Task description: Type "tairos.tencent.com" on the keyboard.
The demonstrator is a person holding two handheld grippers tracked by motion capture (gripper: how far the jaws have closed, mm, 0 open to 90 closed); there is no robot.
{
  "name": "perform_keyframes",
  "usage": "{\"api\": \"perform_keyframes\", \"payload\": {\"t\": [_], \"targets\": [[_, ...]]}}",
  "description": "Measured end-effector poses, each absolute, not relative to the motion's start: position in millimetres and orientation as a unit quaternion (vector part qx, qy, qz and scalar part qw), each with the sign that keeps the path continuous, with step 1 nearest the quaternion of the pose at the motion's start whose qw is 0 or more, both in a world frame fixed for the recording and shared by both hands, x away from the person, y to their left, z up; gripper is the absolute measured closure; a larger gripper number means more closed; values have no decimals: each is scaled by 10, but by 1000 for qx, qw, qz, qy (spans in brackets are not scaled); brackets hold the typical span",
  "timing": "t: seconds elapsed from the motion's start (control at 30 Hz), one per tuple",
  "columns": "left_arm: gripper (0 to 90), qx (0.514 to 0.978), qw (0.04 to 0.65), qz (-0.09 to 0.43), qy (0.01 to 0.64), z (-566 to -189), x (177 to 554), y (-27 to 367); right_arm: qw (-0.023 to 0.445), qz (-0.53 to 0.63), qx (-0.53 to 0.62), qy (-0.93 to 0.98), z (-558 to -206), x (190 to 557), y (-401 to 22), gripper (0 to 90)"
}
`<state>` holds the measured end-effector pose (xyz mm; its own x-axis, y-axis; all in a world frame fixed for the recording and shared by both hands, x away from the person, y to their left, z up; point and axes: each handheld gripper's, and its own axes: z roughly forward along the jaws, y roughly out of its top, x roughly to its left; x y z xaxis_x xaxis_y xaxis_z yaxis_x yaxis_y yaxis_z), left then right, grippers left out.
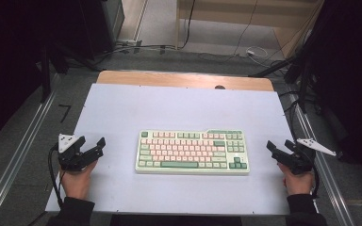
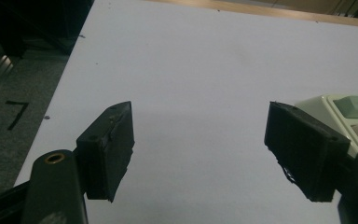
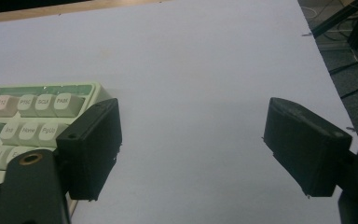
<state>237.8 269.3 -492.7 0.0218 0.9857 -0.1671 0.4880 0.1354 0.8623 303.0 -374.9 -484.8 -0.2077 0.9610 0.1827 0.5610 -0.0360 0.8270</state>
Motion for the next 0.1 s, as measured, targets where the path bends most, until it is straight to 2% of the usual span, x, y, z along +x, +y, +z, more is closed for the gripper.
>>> {"api": "perform_keyframes", "payload": {"t": [0.1], "targets": [[246, 581, 412, 300, 634, -4932, 2385, 2705, 237, 424, 584, 651, -4846, 3030, -3750, 175]]}}
